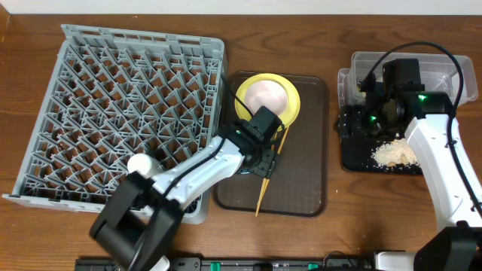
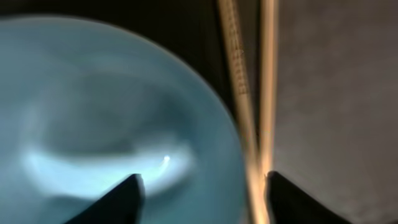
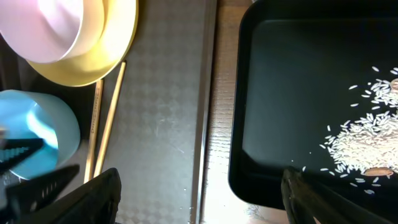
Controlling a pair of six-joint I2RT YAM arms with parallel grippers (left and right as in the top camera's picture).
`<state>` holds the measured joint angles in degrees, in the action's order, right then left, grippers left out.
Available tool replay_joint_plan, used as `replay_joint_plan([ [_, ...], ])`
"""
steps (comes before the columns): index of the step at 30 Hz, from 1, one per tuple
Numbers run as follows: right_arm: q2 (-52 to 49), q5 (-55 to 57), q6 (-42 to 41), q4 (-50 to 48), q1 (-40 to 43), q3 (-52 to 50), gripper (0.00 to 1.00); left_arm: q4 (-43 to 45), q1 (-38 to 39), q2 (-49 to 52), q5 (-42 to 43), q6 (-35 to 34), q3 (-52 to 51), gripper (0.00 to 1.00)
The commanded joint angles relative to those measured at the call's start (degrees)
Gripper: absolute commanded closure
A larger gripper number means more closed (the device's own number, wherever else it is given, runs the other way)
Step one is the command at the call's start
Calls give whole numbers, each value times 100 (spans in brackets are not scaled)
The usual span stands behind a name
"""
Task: Sort waste into correct bins and load items into the dishwasher
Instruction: 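Reach the left gripper to the light-blue bowl on the tray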
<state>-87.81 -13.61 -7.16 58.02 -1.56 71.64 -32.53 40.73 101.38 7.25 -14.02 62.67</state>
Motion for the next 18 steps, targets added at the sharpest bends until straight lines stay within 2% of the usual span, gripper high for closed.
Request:
replay_joint_plan([
  [1, 125, 31, -46, 9, 92, 52, 20, -4, 13, 168, -63, 26, 94, 56],
  [4, 125, 31, -46, 7, 92, 52, 19, -7, 13, 168, -63, 26, 94, 72],
  [7, 125, 31, -44, 9, 92, 52, 19, -9, 13, 144, -39, 26, 96, 92],
  [8, 125, 31, -44, 7, 92, 52, 19, -11, 13, 122, -15, 24, 96, 94],
  [13, 125, 31, -2, 31, 92, 52, 19, 9, 13, -192, 267, 26, 107, 94],
  [18, 125, 31, 0, 57, 92, 52, 19, 11, -2, -962, 328, 28, 111, 94],
])
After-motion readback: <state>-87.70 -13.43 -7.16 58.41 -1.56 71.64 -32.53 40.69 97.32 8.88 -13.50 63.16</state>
